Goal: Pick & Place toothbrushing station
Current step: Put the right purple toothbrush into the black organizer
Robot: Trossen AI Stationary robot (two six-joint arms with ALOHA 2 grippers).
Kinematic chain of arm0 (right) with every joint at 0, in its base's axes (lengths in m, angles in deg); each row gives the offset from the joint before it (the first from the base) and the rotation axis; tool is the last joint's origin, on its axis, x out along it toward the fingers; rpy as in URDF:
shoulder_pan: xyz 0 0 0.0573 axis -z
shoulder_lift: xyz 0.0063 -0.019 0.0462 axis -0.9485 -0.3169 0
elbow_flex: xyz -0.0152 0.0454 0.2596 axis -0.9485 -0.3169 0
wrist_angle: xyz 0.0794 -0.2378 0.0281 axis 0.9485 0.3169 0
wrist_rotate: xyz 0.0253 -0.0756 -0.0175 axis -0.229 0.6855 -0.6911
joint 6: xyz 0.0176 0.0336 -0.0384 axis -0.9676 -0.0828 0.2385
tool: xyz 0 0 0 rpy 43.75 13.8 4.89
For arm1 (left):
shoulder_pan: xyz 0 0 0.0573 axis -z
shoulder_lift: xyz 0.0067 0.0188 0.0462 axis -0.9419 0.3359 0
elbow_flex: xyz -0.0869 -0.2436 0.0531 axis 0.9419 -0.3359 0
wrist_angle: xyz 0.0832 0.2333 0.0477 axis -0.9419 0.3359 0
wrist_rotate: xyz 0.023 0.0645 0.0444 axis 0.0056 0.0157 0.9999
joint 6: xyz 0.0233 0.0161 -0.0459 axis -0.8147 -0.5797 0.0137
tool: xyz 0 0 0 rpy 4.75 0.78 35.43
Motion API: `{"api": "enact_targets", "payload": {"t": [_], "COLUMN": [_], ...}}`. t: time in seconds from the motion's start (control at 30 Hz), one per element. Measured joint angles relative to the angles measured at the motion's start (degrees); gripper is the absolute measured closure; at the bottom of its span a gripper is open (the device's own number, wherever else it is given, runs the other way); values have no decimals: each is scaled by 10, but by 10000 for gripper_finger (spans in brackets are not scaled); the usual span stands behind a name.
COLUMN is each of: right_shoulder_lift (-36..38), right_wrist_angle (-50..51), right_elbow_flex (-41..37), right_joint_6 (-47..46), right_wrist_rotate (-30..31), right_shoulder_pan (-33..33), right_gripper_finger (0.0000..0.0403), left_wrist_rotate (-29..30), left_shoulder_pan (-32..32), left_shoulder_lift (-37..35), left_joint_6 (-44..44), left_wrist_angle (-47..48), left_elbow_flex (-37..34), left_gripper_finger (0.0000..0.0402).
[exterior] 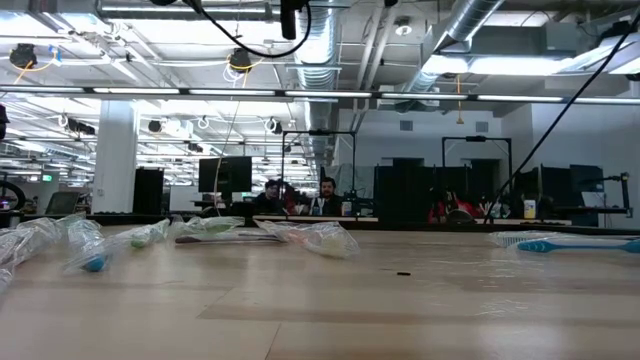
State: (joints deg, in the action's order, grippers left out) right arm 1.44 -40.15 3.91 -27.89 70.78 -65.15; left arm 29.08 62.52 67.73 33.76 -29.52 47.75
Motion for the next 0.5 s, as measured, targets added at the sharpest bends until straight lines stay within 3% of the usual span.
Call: {"api": "enact_targets", "payload": {"t": [0.23, 0.5], "right_shoulder_lift": [0, 0], "right_wrist_angle": [2, 2], "right_elbow_flex": [-1, -1], "right_joint_6": [0, 0], "right_wrist_rotate": [2, 4], "right_shoulder_pan": [0, 0], "right_gripper_finger": [392, 392], "left_wrist_rotate": [-4, -7], "left_shoulder_pan": [-3, -3], "left_shoulder_lift": [0, 0], "left_joint_6": [-12, -13], "left_wrist_angle": [-1, -1], "left_elbow_flex": [0, 0], "left_gripper_finger": [380, 381]}}
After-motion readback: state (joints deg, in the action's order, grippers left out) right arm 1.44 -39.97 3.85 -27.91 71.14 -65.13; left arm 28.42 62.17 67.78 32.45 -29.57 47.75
